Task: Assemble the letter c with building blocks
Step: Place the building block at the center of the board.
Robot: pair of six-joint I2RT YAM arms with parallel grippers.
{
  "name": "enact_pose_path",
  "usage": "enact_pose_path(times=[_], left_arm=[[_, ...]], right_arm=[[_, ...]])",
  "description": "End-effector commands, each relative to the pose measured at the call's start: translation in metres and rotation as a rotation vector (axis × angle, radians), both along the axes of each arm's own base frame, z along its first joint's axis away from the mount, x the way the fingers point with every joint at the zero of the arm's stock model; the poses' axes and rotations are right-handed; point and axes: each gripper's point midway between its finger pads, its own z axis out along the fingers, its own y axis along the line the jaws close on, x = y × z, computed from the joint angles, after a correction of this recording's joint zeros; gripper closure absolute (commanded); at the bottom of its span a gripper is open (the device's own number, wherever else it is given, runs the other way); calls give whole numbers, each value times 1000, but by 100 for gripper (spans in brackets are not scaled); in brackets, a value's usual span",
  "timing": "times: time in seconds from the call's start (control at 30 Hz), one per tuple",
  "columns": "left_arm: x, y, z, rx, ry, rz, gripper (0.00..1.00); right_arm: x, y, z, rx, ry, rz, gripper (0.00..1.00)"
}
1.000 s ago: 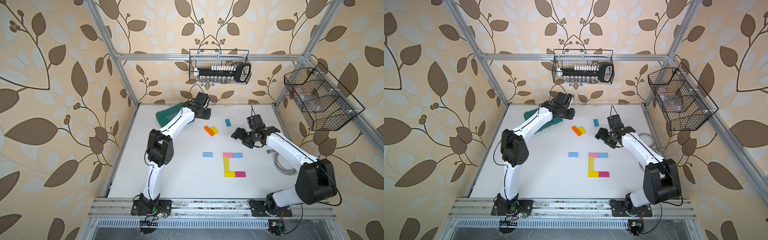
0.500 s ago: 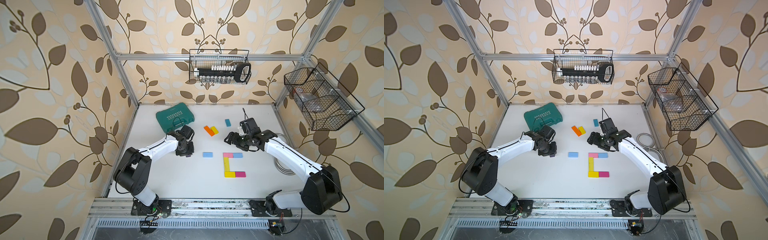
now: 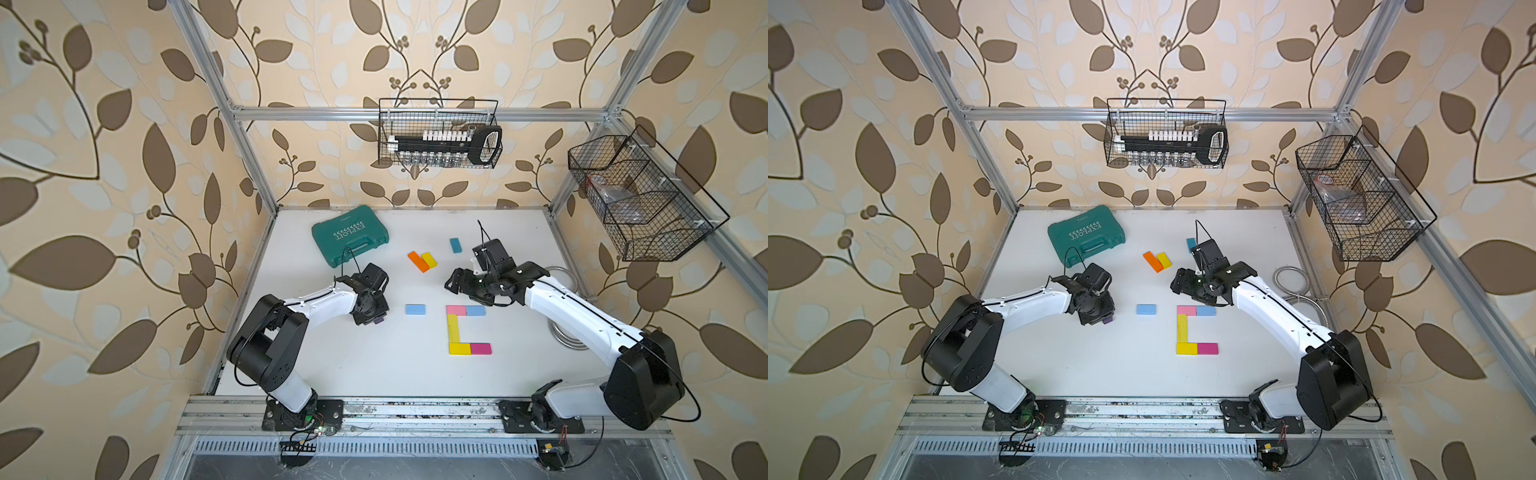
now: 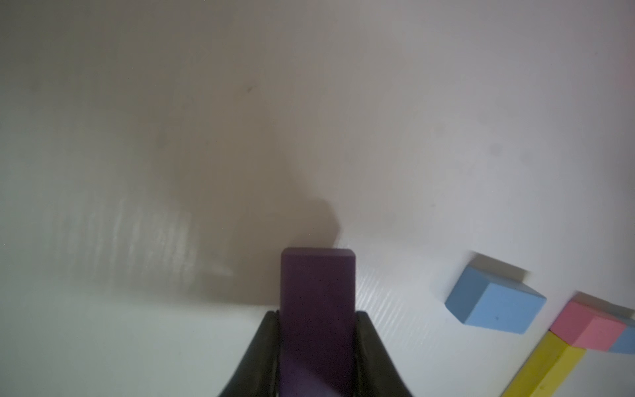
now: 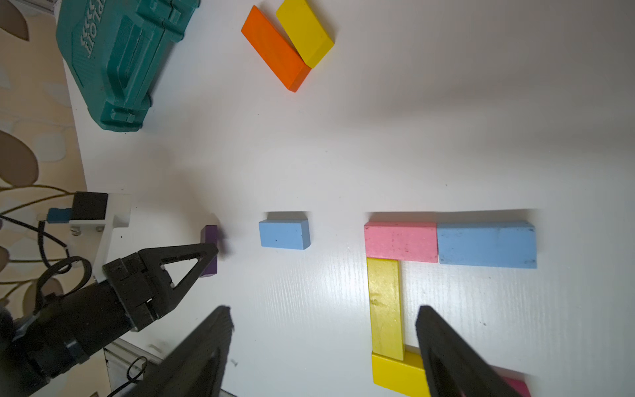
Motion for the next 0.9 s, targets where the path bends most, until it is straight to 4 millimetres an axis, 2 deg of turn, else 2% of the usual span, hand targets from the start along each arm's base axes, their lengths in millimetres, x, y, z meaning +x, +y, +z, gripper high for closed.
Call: enact_pose_path(times=[0.0,0.17,0.23,0.33,0.43,0.53,0.63,0.77,0.87], left_arm=[[-11,6,-17,59,49,92,85],[-12,2,-20,93,47,101,61],[-10,2,-14,106,42,74,44],[-7,8,7,162,13,6,17],[-3,16,42,218,-68,-127,1],[1,9,76,219,-162,-370,1],[-7,0,93,227,-174,-635,1],[-15,1,85,275,-151,-848,1],[-14,1,82,296,-180,-933,1]], right_arm=[[-2,-2,3,-15,-4,-14,17],[-2,-1,3,-18,-3,-12,17],[-2,0,3,-16,-3,-10,17],[0,1,6,-9,-9,-5,17],[0,3,9,0,-16,4,17],[-2,2,12,2,-27,9,17],[-2,2,13,5,-36,13,17],[-2,4,11,18,-35,10,17],[-3,5,8,25,-29,8,17]])
